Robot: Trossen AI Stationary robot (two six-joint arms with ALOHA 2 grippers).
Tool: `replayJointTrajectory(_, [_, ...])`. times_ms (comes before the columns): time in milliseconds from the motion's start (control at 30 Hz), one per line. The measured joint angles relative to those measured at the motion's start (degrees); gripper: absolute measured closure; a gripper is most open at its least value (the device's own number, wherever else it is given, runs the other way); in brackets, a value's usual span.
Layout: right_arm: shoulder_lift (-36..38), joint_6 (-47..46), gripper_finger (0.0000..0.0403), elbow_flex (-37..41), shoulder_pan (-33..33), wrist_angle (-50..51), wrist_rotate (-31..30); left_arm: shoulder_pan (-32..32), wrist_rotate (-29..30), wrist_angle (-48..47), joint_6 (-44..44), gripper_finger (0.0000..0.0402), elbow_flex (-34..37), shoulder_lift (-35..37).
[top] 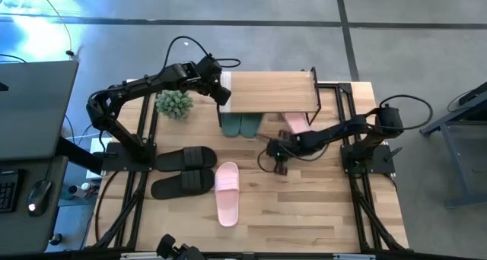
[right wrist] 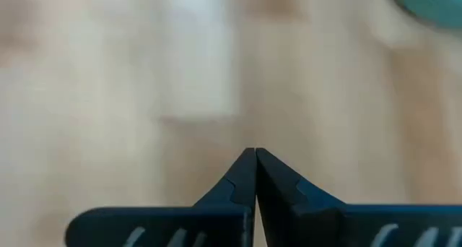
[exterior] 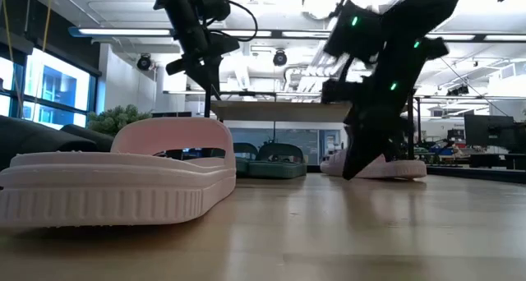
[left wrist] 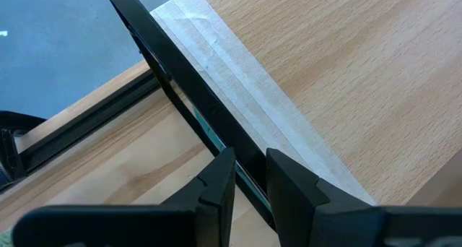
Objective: Pick and place slides into the shelf
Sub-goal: Put the pink slides under the shelf
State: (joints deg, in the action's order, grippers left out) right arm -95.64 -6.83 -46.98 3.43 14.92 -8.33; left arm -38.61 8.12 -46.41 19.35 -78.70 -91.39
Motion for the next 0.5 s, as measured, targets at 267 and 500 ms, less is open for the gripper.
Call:
replayJointTrajectory(267, [3.5,7.1,0.0400,-4.7,12.9,-4.0,-1.0,0.0,0.0,0.0,0.0,0.0334,0.0,0.0])
replayJointTrajectory(500, [1.5,13.6,0.0345,-15.1,20.8,-3.1,-7.5,0.0,-0.3,0.0,0.0,0.0334,0.0,0.0])
